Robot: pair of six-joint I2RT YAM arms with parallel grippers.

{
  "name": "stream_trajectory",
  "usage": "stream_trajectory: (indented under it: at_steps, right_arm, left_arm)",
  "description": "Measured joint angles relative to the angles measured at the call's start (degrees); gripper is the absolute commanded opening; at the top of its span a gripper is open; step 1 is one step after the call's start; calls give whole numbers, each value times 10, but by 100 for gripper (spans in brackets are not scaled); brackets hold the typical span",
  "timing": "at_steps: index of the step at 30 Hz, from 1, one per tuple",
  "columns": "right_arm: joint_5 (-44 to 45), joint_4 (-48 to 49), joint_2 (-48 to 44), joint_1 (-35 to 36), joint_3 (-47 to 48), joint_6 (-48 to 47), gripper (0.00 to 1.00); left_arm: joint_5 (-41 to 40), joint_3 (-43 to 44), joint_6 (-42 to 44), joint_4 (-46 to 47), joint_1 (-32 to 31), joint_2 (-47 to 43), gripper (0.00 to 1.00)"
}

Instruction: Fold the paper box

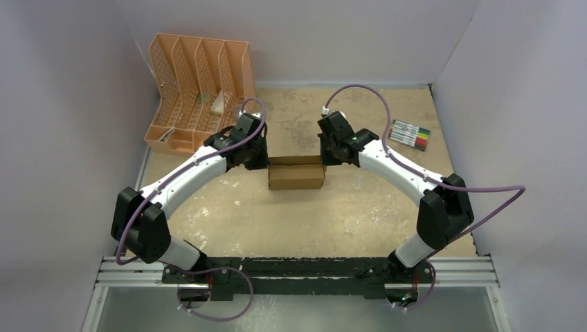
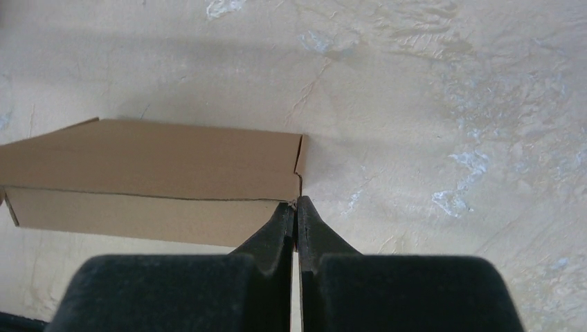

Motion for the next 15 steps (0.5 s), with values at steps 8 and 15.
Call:
stream_trajectory:
  at_steps: [8,15]
  right_arm:
    - [59,-10,7,13,7,60,0]
    - [96,-6,14,15,9,88,0]
  left_arm:
    - [3,-1,-5,7,-3,6,0]
    - [10,-7,-13,18,-6,11,0]
